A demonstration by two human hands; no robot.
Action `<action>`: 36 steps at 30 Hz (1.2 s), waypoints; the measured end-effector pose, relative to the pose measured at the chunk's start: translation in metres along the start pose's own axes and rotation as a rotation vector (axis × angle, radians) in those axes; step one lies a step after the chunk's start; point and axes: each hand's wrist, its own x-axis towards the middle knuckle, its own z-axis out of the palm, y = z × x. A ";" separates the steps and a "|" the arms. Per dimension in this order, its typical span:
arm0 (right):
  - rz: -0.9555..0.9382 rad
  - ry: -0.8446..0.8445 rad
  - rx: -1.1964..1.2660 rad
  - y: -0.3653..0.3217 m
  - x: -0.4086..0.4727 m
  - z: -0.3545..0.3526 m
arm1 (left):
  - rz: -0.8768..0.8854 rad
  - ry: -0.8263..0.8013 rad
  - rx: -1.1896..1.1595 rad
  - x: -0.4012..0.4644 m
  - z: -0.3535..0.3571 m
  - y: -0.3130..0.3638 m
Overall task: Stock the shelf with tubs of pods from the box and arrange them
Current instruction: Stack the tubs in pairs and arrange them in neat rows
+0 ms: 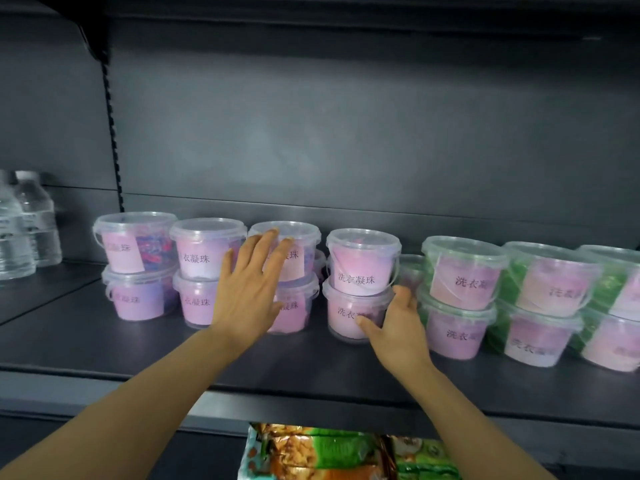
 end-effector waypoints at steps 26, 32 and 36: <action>0.192 0.092 0.273 -0.013 0.006 0.022 | 0.015 0.002 0.003 0.003 0.002 0.002; 0.121 0.060 0.114 -0.007 -0.017 -0.009 | 0.011 0.052 -0.013 -0.001 -0.004 0.017; 0.086 0.131 -0.010 0.015 -0.050 -0.056 | 0.117 0.063 -0.115 -0.008 -0.014 0.046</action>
